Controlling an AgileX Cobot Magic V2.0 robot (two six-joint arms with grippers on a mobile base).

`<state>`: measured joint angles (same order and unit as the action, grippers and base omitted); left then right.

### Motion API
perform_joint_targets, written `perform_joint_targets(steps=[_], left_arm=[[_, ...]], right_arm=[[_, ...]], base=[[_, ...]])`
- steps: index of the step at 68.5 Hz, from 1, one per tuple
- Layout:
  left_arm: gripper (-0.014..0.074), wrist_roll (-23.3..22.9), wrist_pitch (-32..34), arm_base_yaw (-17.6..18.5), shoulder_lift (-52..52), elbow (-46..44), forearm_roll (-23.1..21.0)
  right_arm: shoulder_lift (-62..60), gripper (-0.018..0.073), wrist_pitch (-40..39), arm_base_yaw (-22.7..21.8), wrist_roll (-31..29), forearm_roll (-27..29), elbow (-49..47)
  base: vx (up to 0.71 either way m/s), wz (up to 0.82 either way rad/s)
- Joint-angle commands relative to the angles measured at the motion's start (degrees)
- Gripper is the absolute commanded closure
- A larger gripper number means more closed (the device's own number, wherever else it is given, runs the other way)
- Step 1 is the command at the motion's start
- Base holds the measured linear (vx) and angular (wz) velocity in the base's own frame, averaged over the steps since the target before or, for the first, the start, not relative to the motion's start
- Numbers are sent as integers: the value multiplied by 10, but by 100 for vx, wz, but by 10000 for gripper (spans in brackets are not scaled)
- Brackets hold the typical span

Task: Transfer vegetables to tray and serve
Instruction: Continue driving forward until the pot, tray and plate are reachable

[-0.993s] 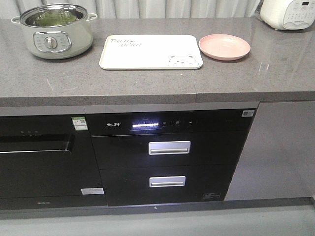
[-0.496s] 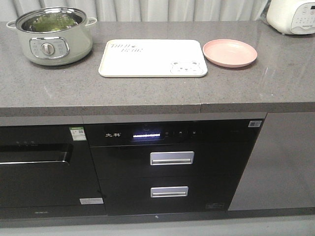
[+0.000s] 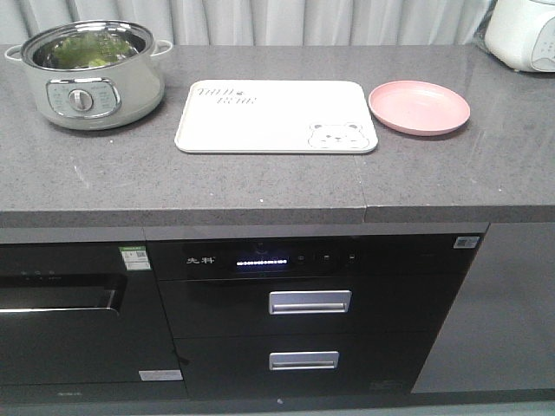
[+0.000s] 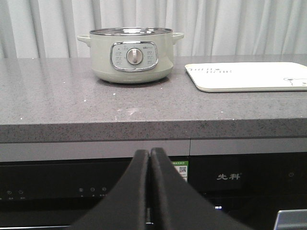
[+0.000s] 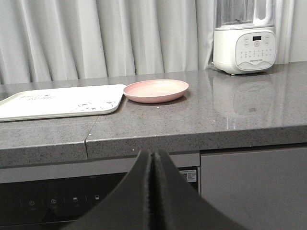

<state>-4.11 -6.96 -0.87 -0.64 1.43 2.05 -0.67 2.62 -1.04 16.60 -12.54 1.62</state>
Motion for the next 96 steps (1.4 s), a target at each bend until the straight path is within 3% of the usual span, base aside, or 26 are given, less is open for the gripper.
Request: perform_joint_targets(steps=[1,96], left_arm=[[602,-2,41,-1,-8,13,-5],[602,-2,41,-1,-8,13,-5]], right_arm=[[-3,562,-43,-3,-2,-2,9],[-3,562,-44,-3,-2,-2,9]], base=[[11,2],[9,0]])
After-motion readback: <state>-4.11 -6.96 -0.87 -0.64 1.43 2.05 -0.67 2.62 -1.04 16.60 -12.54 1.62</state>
